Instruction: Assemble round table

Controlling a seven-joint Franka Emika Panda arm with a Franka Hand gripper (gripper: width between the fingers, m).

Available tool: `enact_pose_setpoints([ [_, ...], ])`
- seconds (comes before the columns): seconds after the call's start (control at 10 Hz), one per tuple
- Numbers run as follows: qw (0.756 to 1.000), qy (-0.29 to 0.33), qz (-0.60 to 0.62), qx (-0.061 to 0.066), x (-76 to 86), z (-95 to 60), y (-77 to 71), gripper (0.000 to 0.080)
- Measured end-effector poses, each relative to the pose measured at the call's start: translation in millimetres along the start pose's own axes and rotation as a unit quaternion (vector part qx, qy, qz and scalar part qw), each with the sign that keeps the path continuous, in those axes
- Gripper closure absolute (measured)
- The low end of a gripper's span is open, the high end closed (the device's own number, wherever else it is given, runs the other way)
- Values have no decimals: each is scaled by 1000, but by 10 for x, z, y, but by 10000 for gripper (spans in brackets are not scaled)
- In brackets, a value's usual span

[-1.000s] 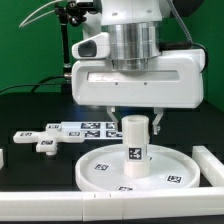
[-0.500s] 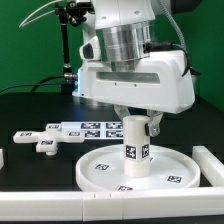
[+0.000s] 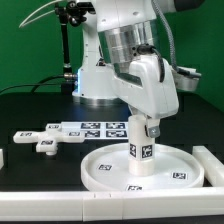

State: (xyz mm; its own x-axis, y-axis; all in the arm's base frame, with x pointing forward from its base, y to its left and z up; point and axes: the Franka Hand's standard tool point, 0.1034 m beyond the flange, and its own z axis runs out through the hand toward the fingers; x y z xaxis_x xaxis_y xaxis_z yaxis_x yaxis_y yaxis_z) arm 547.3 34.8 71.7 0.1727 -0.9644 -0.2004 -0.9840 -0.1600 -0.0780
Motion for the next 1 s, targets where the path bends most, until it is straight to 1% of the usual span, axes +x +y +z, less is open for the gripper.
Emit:
enact_pose_setpoints([
  [0.2, 1000, 0, -23, -1, -1, 5, 3, 389],
  [0.3, 1000, 0, -24, -1, 1, 8, 5, 205],
  [0.4, 998, 1, -58, -1, 35, 9, 12, 205],
  [0.5, 994, 2, -111, -3, 44, 9, 15, 159],
  [0.7, 985, 1, -175, -3, 42, 11, 16, 152],
  [1.0, 962, 1, -274, -3, 44, 11, 16, 150],
])
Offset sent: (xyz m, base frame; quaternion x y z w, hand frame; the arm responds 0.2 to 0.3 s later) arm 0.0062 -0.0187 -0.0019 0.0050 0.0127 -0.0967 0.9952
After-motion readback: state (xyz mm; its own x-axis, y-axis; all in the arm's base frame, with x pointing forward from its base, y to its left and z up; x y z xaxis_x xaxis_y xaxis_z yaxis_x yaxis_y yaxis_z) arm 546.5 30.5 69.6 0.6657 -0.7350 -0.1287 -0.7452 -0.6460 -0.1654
